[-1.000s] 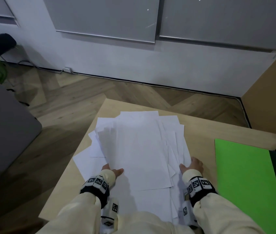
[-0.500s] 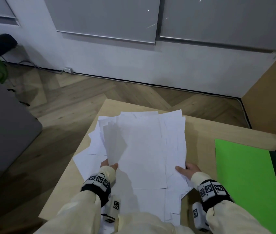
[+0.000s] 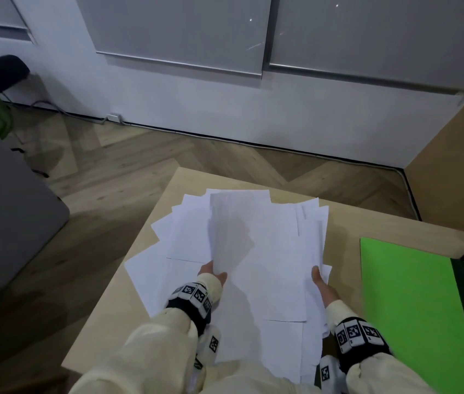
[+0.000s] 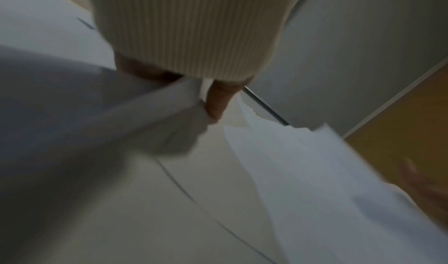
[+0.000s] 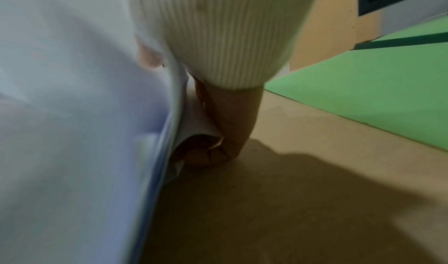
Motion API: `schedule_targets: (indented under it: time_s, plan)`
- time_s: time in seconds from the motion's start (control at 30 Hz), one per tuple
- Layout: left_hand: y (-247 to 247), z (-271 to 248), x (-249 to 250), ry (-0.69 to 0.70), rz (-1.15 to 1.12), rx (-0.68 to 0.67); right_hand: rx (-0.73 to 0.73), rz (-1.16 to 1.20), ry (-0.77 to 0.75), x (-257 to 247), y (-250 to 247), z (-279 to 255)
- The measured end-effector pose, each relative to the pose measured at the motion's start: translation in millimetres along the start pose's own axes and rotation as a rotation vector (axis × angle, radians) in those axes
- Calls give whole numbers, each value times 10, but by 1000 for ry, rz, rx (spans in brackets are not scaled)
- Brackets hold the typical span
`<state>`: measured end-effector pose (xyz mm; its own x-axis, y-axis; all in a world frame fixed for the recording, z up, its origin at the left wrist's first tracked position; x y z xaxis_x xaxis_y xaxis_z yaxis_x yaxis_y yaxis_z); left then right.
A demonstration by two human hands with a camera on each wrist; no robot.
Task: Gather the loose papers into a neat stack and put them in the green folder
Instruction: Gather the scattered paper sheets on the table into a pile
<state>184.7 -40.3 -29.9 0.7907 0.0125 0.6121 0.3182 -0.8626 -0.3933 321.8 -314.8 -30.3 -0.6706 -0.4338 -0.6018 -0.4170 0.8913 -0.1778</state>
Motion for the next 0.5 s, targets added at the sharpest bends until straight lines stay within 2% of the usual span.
schedule_targets:
  time_s: [0.13,0.2,0.3,0.37,0.5]
  plan:
    - [-167,-31,-45,-19,39,22,6,-240,2,53,-19,28]
    - [-448,-17,-118,-76,97,125,72,-381,5,69,-94,55]
    - [-966,-140,-441,-349,168,357,34,-516,54,97,-79,-19]
    - [-1131,-274,-675,-496,75,422,-19,-535,74,142,-40,-27]
    - [-1235,-258,-915,-562,-44,480,13,-582,81,149,-20,-69]
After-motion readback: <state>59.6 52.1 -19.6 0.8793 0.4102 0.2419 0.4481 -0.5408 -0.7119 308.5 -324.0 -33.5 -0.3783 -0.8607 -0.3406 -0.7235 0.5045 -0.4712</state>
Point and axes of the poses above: each hand's wrist, its own z-axis towards the middle knuckle, its own y-axis out of the palm, x = y × z, the point moved 8 cm from there along z, towards the middle knuckle, and after that the axes turned 7 degrees about -x, right-handed, at the moved point
